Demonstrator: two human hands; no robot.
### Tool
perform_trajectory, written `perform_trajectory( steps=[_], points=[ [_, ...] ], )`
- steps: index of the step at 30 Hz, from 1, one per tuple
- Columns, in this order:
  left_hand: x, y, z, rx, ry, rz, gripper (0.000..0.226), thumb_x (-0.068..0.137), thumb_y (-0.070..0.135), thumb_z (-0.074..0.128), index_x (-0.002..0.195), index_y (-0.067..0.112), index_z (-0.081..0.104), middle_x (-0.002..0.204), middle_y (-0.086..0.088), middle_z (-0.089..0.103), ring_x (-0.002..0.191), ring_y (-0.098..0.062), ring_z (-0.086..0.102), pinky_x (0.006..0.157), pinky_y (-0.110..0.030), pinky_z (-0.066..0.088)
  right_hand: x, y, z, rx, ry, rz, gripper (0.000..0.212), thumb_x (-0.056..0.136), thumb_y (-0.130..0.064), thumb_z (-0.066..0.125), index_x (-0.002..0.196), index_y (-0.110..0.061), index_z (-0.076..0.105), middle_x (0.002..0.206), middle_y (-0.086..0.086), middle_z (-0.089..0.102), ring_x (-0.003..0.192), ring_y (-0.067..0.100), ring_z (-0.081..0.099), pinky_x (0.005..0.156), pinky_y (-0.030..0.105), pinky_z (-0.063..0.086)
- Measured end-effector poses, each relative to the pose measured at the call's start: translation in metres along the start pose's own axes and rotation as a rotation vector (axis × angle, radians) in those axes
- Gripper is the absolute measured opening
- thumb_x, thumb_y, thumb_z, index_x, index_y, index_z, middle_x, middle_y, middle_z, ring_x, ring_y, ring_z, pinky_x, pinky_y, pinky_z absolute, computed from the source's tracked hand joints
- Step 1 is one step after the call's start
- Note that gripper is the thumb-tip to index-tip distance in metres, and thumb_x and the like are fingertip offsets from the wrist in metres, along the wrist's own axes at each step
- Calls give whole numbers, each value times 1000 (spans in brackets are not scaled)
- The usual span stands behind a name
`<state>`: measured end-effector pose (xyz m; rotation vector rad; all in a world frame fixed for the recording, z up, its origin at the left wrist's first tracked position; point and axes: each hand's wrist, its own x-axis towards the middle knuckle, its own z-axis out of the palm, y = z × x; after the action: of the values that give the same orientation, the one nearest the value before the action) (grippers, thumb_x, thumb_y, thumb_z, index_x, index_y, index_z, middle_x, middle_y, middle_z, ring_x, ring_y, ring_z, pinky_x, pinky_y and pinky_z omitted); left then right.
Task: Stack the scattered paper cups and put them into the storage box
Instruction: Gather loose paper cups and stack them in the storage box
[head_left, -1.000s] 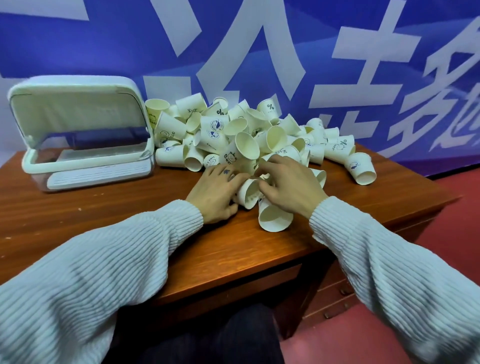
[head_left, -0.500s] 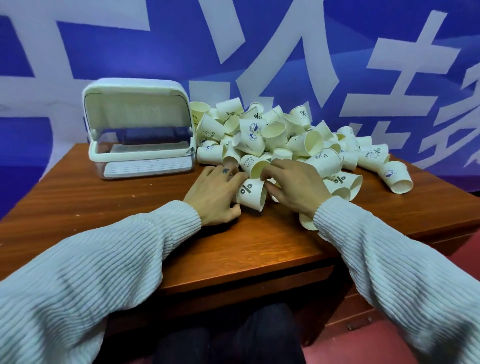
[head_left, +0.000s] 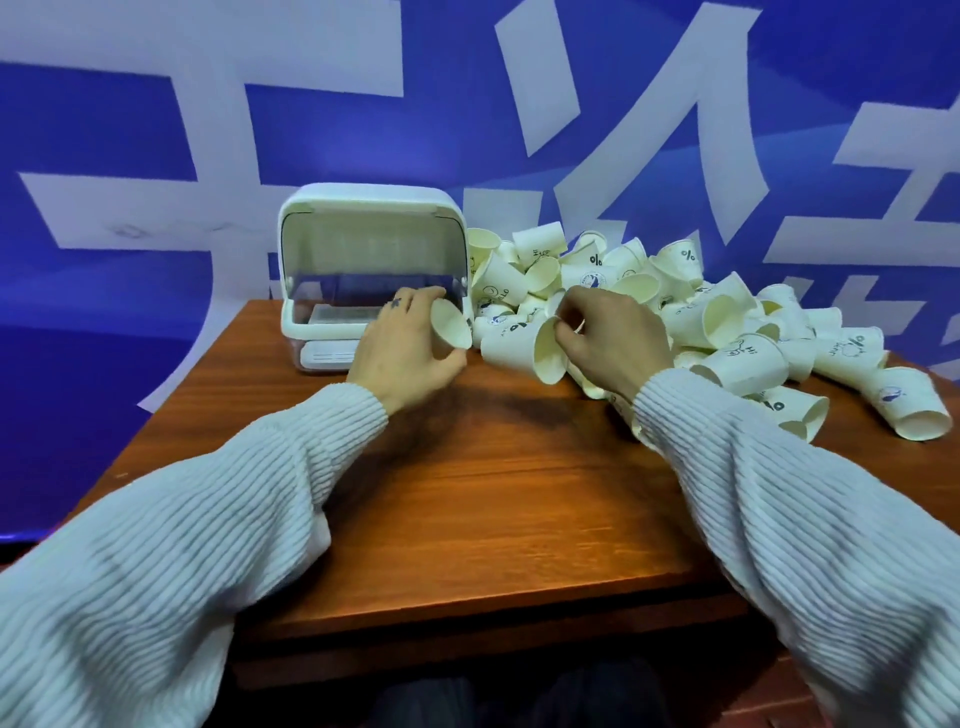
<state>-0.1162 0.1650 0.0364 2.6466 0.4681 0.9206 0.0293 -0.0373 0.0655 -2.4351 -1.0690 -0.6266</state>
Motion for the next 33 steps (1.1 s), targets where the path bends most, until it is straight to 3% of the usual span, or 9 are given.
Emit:
perform_trajectory(
  steps=[4, 7, 11, 16, 19, 22, 25, 29, 33],
  points=[
    [19, -21, -13, -224, 146, -106, 72, 84, 38, 78, 144, 13, 46, 138, -11, 54, 127, -28, 51, 106, -39, 42, 31, -23, 8, 71, 8, 128, 13, 94, -37, 54, 99, -30, 64, 100, -4, 73, 98, 31, 64, 74, 37, 42],
    [32, -34, -22, -383, 253, -213, 71, 86, 41, 78, 144, 16, 46, 141, -5, 55, 128, -20, 51, 102, -26, 39, 62, -45, 17, 146, -1, 209, 16, 94, -36, 53, 100, -30, 66, 102, -2, 74, 98, 30, 64, 78, 38, 47],
    [42, -55, -25, -477, 287, -290, 71, 86, 41, 79, 144, 17, 45, 140, 0, 56, 124, -12, 50, 103, -25, 39, 102, -74, 39, 160, -36, 220, 22, 92, -27, 55, 104, -23, 73, 107, 7, 74, 100, 34, 66, 81, 38, 52],
    [52, -59, -19, -439, 273, -329, 75, 87, 43, 78, 148, 16, 43, 144, -1, 51, 129, -16, 49, 102, -25, 36, 133, -89, 79, 100, -158, 242, 16, 87, -19, 58, 96, -16, 71, 102, 12, 70, 93, 36, 63, 75, 37, 49],
    [59, -55, -12, -409, 250, -315, 74, 86, 44, 78, 147, 17, 44, 141, -3, 50, 127, -16, 49, 104, -27, 39, 136, -87, 98, 33, -239, 216, 11, 93, -15, 60, 101, -13, 66, 94, 10, 57, 87, 32, 53, 75, 36, 43],
    [67, -53, -4, -392, 227, -279, 72, 85, 44, 79, 144, 18, 47, 136, -2, 51, 124, -16, 51, 107, -34, 45, 136, -84, 110, -8, -261, 173, 3, 98, -17, 58, 101, -16, 57, 94, 9, 59, 84, 29, 54, 74, 36, 44],
    [75, -53, 2, -373, 225, -269, 71, 85, 45, 78, 143, 18, 48, 135, -2, 52, 123, -18, 53, 106, -34, 45, 137, -81, 113, -8, -260, 140, 13, 103, -30, 54, 101, -18, 57, 94, 8, 61, 81, 27, 53, 72, 36, 40],
    [94, -51, 4, -319, 228, -276, 70, 86, 47, 76, 143, 14, 50, 137, -4, 55, 127, -20, 52, 101, -24, 35, 135, -69, 100, 45, -174, 115, 31, 98, -46, 51, 105, -24, 70, 93, 6, 62, 84, 30, 51, 73, 35, 39],
    [114, -43, 15, -307, 182, -270, 73, 87, 51, 74, 144, 13, 49, 142, -5, 55, 131, -21, 51, 108, -35, 40, 125, -52, 82, 60, -164, 119, 30, 93, -46, 54, 104, -25, 72, 93, 6, 66, 87, 32, 58, 71, 36, 39]
  ],
)
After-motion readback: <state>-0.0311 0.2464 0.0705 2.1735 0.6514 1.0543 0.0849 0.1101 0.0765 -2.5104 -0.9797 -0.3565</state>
